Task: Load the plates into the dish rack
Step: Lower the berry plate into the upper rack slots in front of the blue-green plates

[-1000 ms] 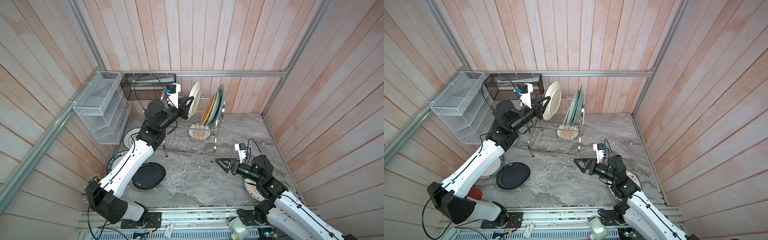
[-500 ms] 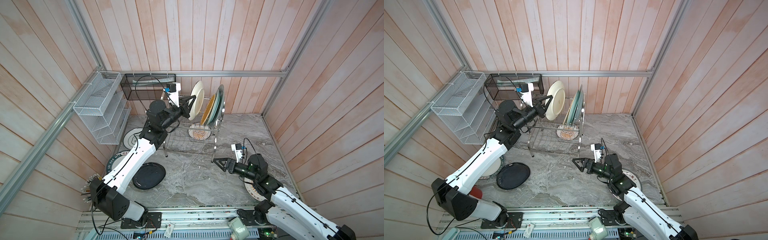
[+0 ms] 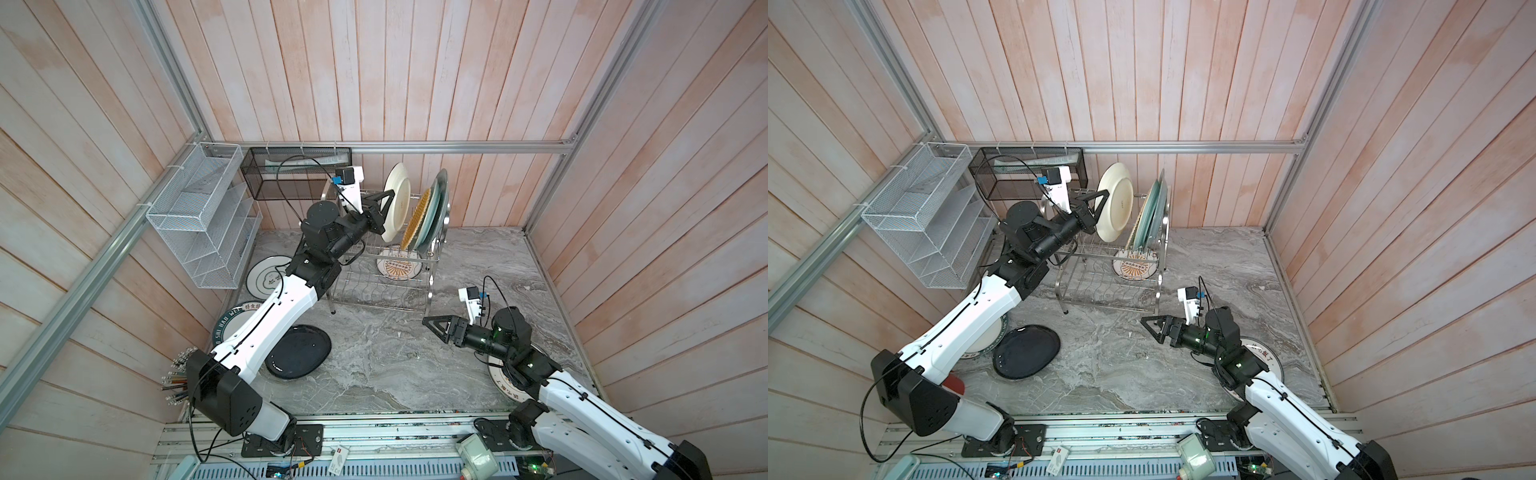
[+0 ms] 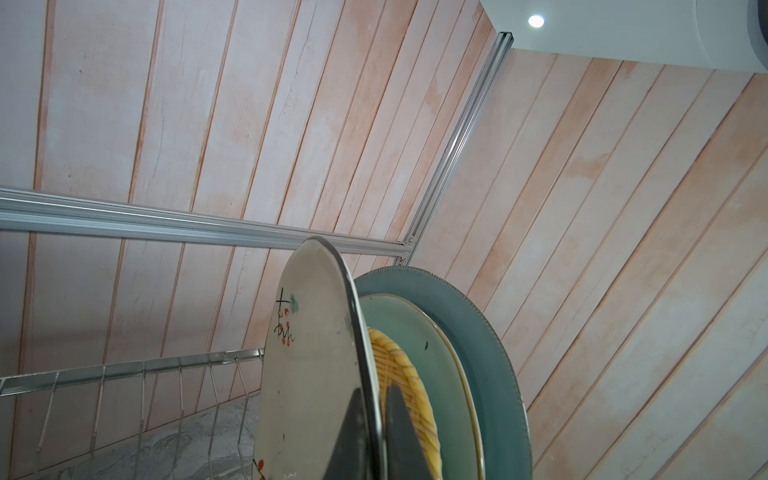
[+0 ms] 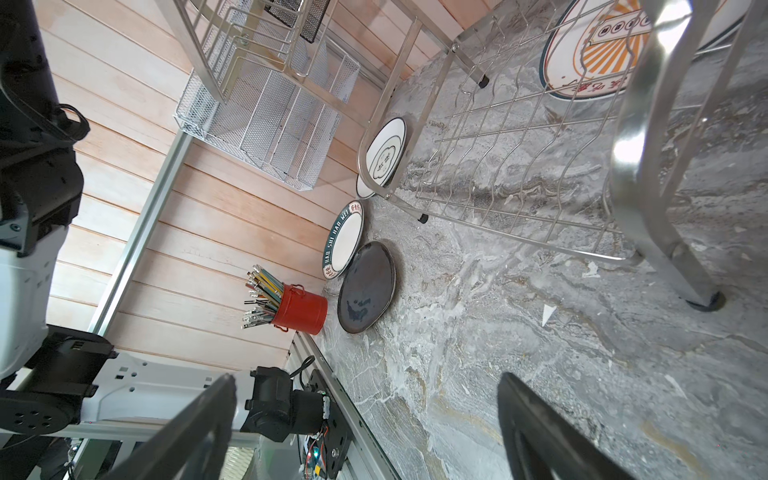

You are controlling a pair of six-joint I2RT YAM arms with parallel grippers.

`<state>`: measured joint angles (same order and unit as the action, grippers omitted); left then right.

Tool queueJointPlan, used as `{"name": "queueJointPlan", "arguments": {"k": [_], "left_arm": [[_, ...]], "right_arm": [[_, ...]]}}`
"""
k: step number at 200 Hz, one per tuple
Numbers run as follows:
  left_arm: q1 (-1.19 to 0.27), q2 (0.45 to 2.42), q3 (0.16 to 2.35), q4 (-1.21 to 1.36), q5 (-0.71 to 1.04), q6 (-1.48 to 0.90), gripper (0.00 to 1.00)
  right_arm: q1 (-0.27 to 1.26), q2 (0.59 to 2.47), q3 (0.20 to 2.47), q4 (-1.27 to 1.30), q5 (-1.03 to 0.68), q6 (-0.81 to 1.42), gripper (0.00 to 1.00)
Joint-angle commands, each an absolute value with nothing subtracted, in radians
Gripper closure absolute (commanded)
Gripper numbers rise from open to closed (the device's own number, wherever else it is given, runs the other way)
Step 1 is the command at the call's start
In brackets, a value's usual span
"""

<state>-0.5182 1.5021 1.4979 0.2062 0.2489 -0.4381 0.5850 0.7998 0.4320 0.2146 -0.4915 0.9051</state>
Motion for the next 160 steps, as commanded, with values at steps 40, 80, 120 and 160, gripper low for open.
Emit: {"name": "queueJointPlan", "arguments": {"k": [40, 80, 120, 160], "left_arm": [[-0.556, 1.495, 1.520, 0.313, 0.174, -0.408, 1.00], [-0.571, 1.508, 1.516, 0.299, 0.140, -0.390, 1.00], [-0.579, 1.522, 1.503, 0.297, 0.111, -0.373, 1.00], [-0.593, 1.535, 1.508, 0.279, 0.074, -0.337, 1.00]], "right_arm": [[0.590, 0.783, 0.410, 0.239, -0.476, 0.914, 0.02], [0.590, 0.771, 0.403, 0.234, -0.472, 0.916, 0.02], [0.590, 0.763, 0.393, 0.235, -0.469, 0.920, 0.02], [0.590, 0.766, 0.392, 0.238, -0.469, 0.920, 0.02]]}}
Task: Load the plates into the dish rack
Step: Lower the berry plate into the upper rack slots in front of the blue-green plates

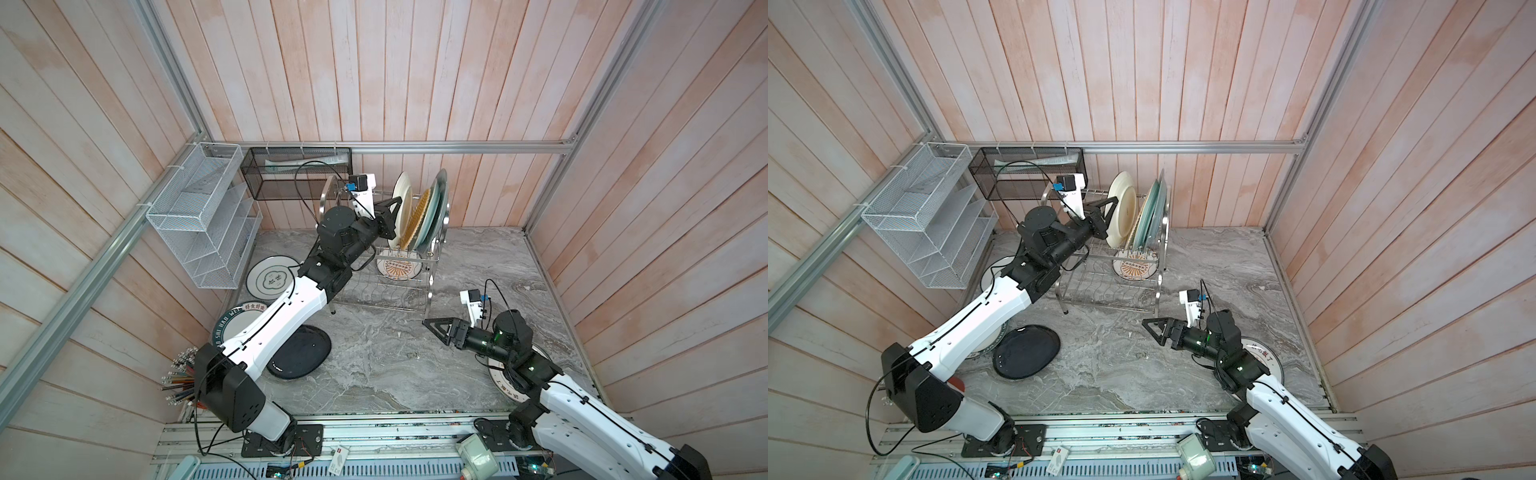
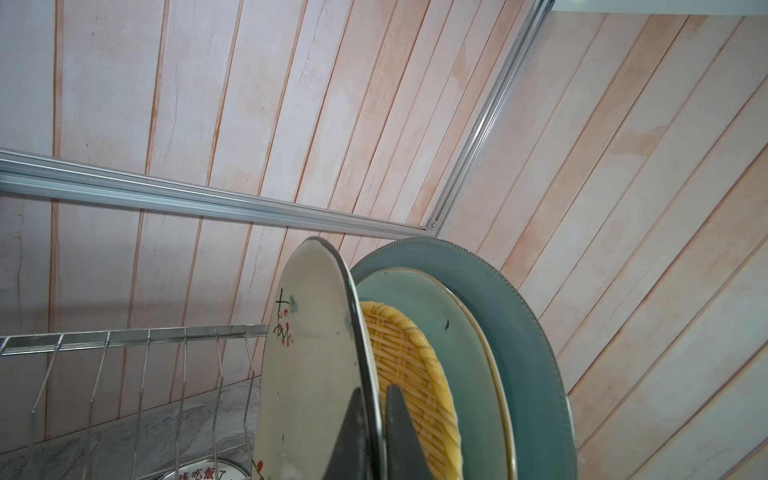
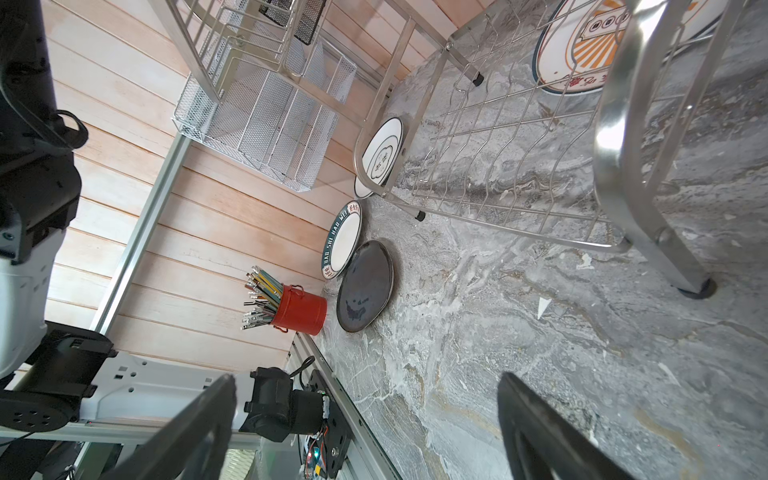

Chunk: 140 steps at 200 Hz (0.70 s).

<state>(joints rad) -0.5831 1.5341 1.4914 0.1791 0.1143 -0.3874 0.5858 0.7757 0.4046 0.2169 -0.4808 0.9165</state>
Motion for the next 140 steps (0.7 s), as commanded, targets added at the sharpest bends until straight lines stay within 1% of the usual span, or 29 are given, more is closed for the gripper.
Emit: {"name": "queueJointPlan", "arguments": {"k": [1, 120, 135, 140], "left_arm": [[-0.594, 1.534, 1.508, 0.277, 0.072, -0.335, 1.00], [-0.651, 1.572, 1.509, 0.255, -0.010, -0.227, 1.00], [-0.654, 1.574, 1.509, 0.255, -0.014, -0.227, 0.94], [-0.656, 1.574, 1.508, 0.256, -0.014, -0.226, 0.94]], "right_arm": [[0.591, 0.767, 0.392, 0.238, -0.469, 0.920, 0.02], [0.590, 0.766, 0.390, 0.242, -0.469, 0.923, 0.02], [0.589, 0.764, 0.392, 0.240, -0.470, 0.922, 0.02], [0.590, 0.763, 0.392, 0.239, -0.469, 0.922, 0.02]]}}
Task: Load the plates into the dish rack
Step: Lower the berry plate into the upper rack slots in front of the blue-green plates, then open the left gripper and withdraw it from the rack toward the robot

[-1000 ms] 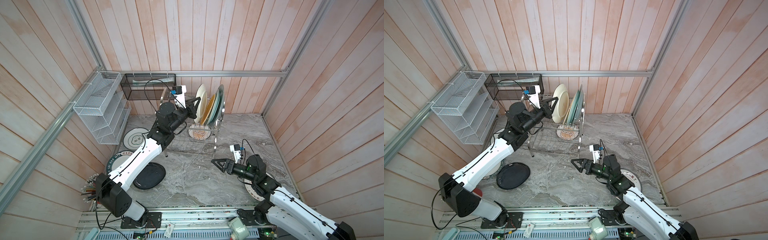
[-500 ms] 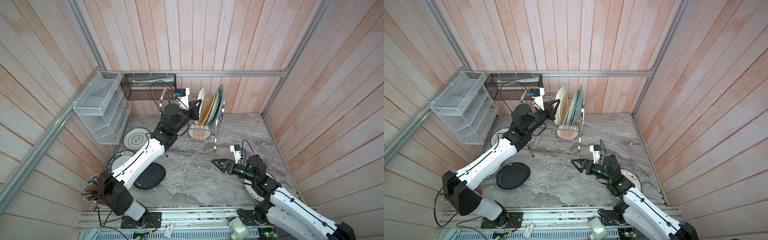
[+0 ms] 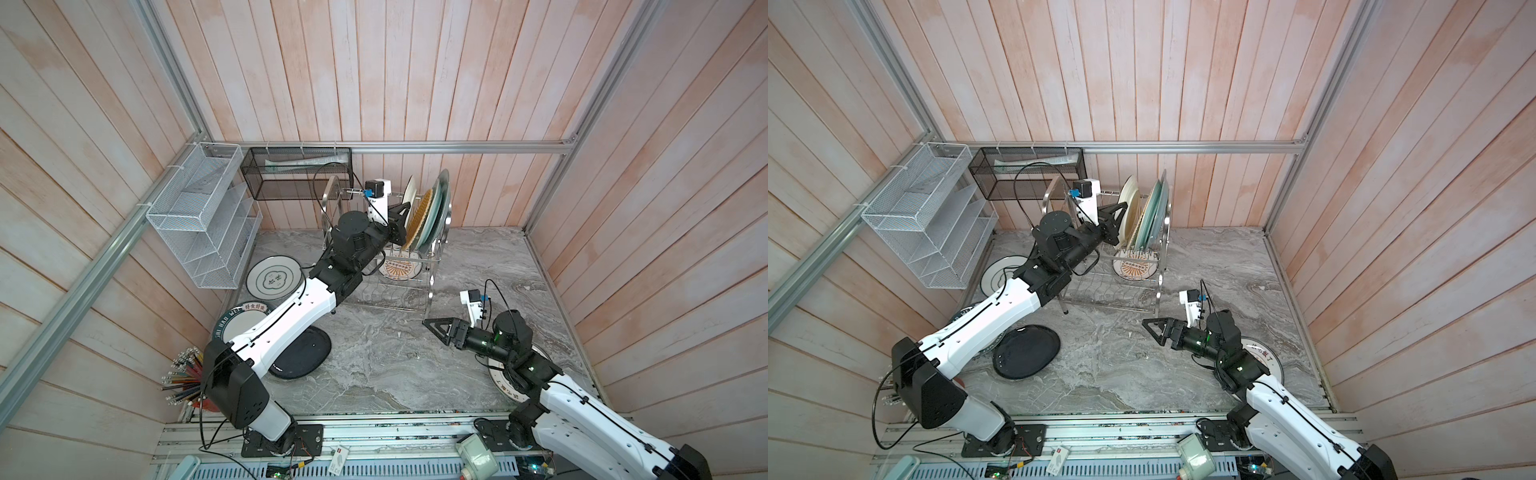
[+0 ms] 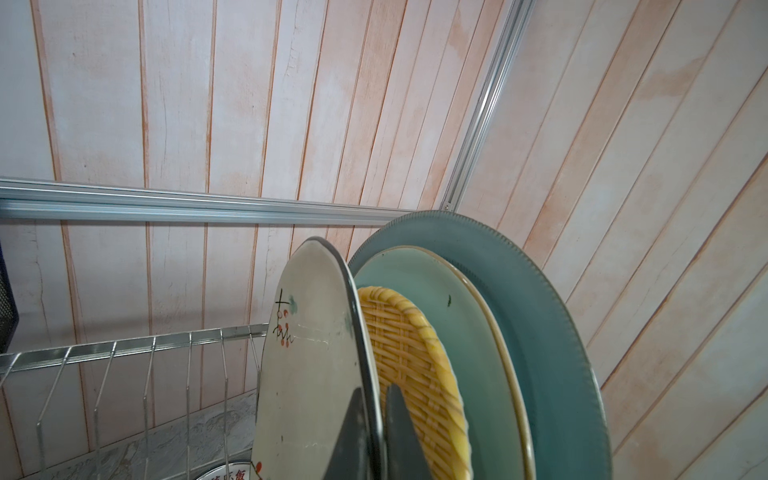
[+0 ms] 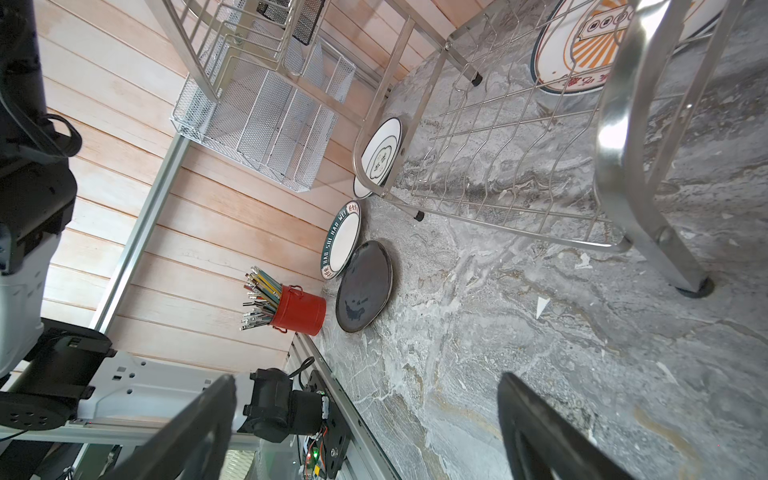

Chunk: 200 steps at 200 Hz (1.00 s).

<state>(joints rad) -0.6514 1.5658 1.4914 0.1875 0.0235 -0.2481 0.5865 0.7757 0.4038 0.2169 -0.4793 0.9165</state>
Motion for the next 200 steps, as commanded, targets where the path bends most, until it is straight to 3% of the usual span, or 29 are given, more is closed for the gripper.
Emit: {"name": "queueJointPlan", "arguments": {"k": [1, 66, 200], "left_arm": [[-0.656, 1.575, 1.508, 0.256, -0.014, -0.226, 0.94], [-0.661, 1.578, 1.532, 0.241, -0.002, -0.230, 0.81], [-0.662, 1.577, 1.611, 0.188, 0.009, -0.226, 0.71]], "right_arm": [[0.590, 0.764, 0.392, 0.239, -0.470, 0.922, 0.02], [0.589, 0.751, 0.393, 0.229, -0.469, 0.920, 0.02], [0.591, 0.720, 0.392, 0.212, -0.465, 0.915, 0.02]]}}
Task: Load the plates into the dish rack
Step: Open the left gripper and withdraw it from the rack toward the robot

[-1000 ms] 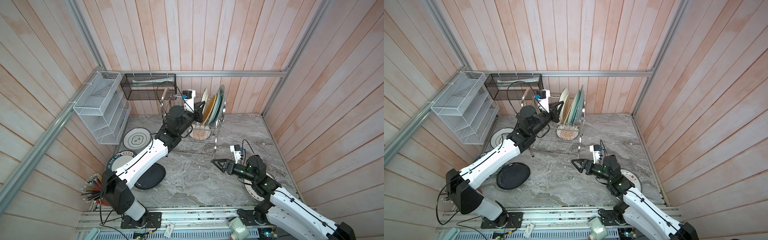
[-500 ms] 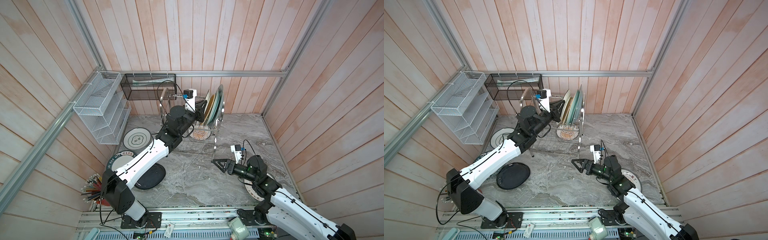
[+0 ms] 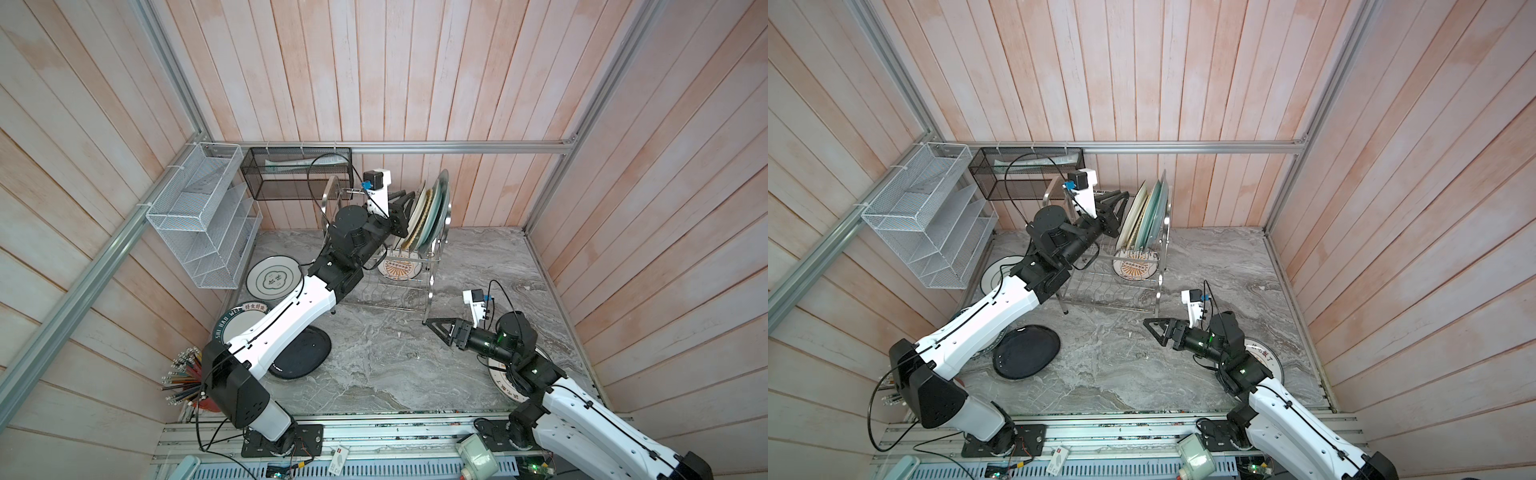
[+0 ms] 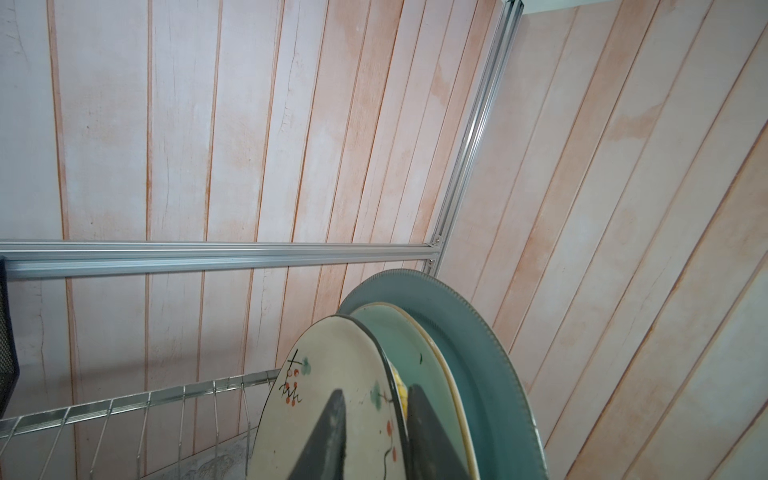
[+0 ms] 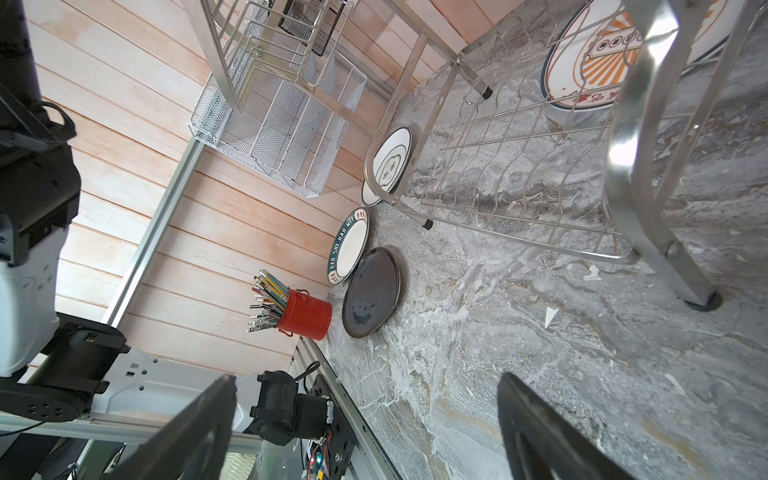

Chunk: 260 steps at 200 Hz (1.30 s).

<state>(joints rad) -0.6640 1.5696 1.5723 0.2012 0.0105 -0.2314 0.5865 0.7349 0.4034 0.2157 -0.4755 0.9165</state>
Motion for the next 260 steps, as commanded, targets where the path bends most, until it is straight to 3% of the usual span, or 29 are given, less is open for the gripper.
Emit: {"name": "queueJointPlan", "arguments": {"k": [1, 40, 62, 74, 99, 120, 211, 260], "left_arm": [[-0.662, 1.578, 1.612, 0.187, 0.010, -0.226, 0.71], [-0.663, 1.548, 1.635, 0.152, 0.038, -0.224, 0.68], [-0.662, 1.499, 1.622, 0.126, 0.070, -0.228, 0.60], [-0.663, 1.451, 1.589, 0.120, 0.076, -0.231, 0.49], [-0.661, 1.322, 1.459, 0.146, 0.081, -0.242, 0.15], [-0.657, 1.211, 1.371, 0.107, 0.083, -0.245, 0.00], [-0.655, 0.691, 0.981, -0.243, -0.052, -0.374, 0.00], [-0.655, 0.468, 0.719, -0.402, -0.191, -0.554, 0.00]], "right_arm": [[0.591, 0.720, 0.391, 0.212, -0.465, 0.915, 0.02], [0.592, 0.706, 0.399, 0.189, -0.459, 0.901, 0.02], [0.590, 0.703, 0.410, 0.168, -0.448, 0.885, 0.02], [0.589, 0.704, 0.416, 0.162, -0.443, 0.876, 0.02], [0.590, 0.709, 0.429, 0.149, -0.425, 0.863, 0.02], [0.587, 0.707, 0.452, 0.111, -0.407, 0.834, 0.02], [0.413, 0.725, 0.445, 0.097, -0.420, 0.817, 0.06], [0.414, 0.912, 0.426, 0.190, -0.384, 0.765, 0.14]]}}
